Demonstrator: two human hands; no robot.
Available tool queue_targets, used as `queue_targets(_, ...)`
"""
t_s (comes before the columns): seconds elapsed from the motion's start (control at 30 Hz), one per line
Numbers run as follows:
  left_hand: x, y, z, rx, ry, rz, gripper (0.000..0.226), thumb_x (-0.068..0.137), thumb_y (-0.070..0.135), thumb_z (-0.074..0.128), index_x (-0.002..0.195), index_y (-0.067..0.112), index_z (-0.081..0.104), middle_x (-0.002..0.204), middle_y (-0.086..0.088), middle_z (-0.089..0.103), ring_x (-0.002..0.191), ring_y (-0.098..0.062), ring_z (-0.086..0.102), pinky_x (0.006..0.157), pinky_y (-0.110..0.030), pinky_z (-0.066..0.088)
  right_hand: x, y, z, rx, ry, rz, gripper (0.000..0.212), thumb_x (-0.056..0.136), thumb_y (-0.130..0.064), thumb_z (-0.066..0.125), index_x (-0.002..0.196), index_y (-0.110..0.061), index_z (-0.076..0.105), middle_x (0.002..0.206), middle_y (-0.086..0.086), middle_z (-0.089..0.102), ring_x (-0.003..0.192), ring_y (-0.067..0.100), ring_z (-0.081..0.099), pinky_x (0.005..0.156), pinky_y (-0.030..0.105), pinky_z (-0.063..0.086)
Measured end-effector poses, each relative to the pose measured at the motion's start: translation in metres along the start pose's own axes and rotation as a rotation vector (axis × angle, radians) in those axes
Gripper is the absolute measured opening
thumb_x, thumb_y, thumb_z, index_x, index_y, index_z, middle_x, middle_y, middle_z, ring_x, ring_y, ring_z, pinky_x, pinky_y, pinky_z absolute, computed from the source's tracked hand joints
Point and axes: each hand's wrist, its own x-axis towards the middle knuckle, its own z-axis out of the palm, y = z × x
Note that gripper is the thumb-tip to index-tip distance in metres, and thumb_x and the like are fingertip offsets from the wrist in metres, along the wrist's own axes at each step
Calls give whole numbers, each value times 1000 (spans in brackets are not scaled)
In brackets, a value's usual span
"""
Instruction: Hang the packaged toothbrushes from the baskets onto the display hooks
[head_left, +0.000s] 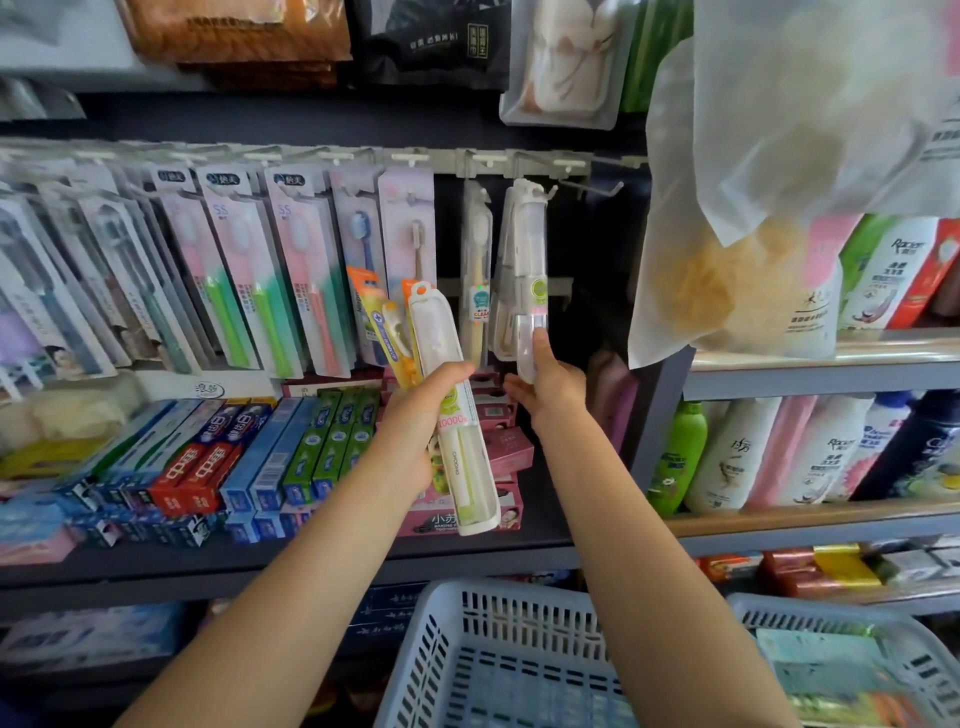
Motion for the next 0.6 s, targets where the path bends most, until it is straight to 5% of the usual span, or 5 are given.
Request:
queue_targets(0.1,3,-3,1,10,10,-12,27,82,32,77,107,26,67,102,-5,73,97,-24,69,87,-43,56,7,-7,9,37,-9,58,38,96,-43,66,112,-11,51,84,3,57,65,19,67,83,33,61)
queue_targets(0.33,1,-6,5,-15,16,-12,23,85,29,76,104,28,65,98,-1,71,89,-17,67,67,-31,50,25,-4,17,101,-52,94,74,86,-45,78,140,-3,49,92,7,61,66,20,72,72,32,63)
queue_targets(0.43,-1,-6,5,-3,16,-8,33,85,29,76,116,25,65,100,-1,72,91,-16,68,66,-31,50,22,-3,7,52,-63,91,60,90,-36,76,132,2,55,78,8,65,51,12,69,55,21,57)
queue_targets(0.53,-3,-8,3,24,-4,13,44,85,28,77,126,23,63,106,-1,71,95,-16,66,69,-32,50,11,3,-5,96,-70,106,46,89,-31,78,116,2,61,81,12,66,72,21,71,80,33,62)
queue_targets(0.6,-6,-9,0,31,-28,19,47,85,28,77,129,23,63,108,-1,72,97,-17,67,71,-34,52,-5,8,-12,43,-81,72,31,90,-30,76,100,-4,62,82,7,66,70,18,68,78,34,61)
